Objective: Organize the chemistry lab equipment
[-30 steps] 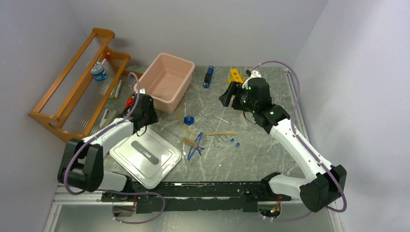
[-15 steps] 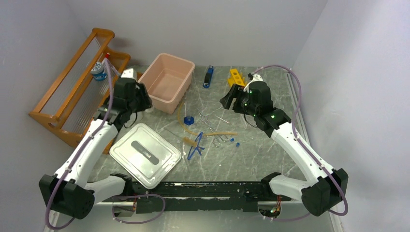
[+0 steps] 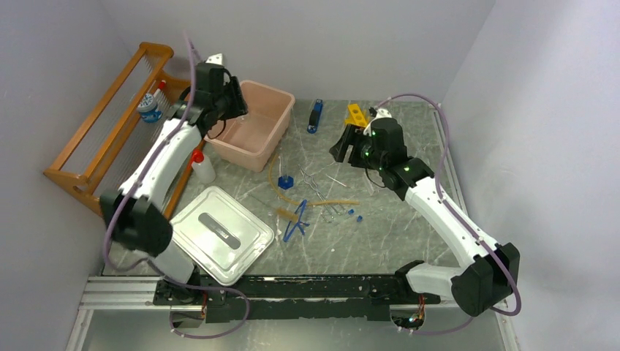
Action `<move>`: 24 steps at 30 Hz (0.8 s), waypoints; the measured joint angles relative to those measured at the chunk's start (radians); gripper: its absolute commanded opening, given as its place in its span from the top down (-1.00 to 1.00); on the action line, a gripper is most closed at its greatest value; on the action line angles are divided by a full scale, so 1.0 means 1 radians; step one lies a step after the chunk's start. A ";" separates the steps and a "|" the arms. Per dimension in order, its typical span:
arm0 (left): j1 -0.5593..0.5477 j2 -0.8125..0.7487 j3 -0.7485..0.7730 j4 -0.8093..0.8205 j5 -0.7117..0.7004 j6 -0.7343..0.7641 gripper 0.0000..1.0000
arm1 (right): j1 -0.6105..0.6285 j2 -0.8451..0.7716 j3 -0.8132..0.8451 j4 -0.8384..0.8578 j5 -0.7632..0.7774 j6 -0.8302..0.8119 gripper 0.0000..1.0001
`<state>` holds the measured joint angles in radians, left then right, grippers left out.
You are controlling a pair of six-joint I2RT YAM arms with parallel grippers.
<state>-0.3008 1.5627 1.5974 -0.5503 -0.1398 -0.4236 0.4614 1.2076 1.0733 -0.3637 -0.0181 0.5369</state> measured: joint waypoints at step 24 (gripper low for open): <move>-0.002 0.712 0.269 0.295 -0.055 0.156 0.27 | 0.000 0.130 0.085 0.057 0.105 0.049 -0.49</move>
<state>-0.3031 2.2749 1.8660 -0.2554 -0.1944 -0.2680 0.4614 1.3376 1.1587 -0.3065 0.0864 0.5861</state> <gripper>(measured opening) 0.533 0.746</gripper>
